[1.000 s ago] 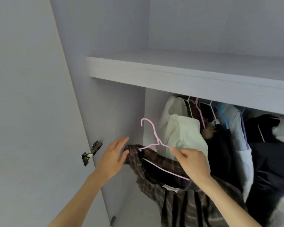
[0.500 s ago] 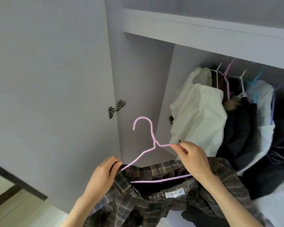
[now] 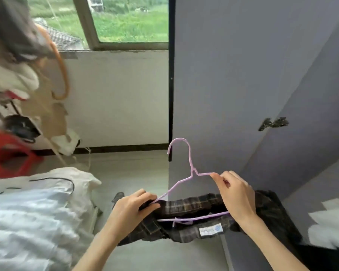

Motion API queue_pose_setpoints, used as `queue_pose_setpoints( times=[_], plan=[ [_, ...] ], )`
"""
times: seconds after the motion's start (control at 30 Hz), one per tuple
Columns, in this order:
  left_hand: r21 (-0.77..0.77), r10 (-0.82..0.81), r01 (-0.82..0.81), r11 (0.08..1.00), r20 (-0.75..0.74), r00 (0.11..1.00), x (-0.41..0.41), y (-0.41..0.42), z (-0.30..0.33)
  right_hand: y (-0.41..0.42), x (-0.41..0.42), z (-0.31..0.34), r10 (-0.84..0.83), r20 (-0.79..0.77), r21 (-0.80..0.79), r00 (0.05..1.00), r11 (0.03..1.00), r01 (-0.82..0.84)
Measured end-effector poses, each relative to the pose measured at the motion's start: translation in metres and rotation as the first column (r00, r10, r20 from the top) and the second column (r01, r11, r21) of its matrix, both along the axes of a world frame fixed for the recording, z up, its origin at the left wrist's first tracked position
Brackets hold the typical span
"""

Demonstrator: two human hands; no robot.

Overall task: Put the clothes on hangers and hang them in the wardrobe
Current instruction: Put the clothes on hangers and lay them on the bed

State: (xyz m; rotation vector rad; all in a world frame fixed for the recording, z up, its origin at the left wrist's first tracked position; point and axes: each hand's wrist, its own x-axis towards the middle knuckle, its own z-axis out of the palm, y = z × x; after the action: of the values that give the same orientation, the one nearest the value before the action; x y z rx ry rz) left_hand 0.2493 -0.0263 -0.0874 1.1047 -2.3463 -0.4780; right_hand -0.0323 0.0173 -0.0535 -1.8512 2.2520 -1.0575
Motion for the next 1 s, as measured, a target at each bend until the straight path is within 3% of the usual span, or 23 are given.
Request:
queue_pose_setpoints(
  times=[0.2,0.4,0.7,1.0],
  plan=[
    [-0.044,0.356,-0.359,0.932,-0.061,0.932,0.114,0.065,0.016,-0.029,0.120,0.020,0.371,0.045,-0.088,0.928,0.927,-0.366],
    [0.010,0.644,-0.647,0.763,-0.095,0.759,0.219,0.159,0.036,-0.025,0.257,0.028,0.630,-0.027,-0.194,0.776,0.758,-0.623],
    [0.139,0.858,-0.856,0.497,-0.224,0.462,0.350,0.285,0.068,0.024,0.456,0.052,0.831,-0.051,-0.255,0.553,0.525,-0.812],
    [0.214,0.941,-0.943,0.254,-0.282,0.189,0.464,0.305,0.097,0.010,0.624,0.093,0.898,-0.106,-0.248,0.428,0.392,-0.886]
  ],
)
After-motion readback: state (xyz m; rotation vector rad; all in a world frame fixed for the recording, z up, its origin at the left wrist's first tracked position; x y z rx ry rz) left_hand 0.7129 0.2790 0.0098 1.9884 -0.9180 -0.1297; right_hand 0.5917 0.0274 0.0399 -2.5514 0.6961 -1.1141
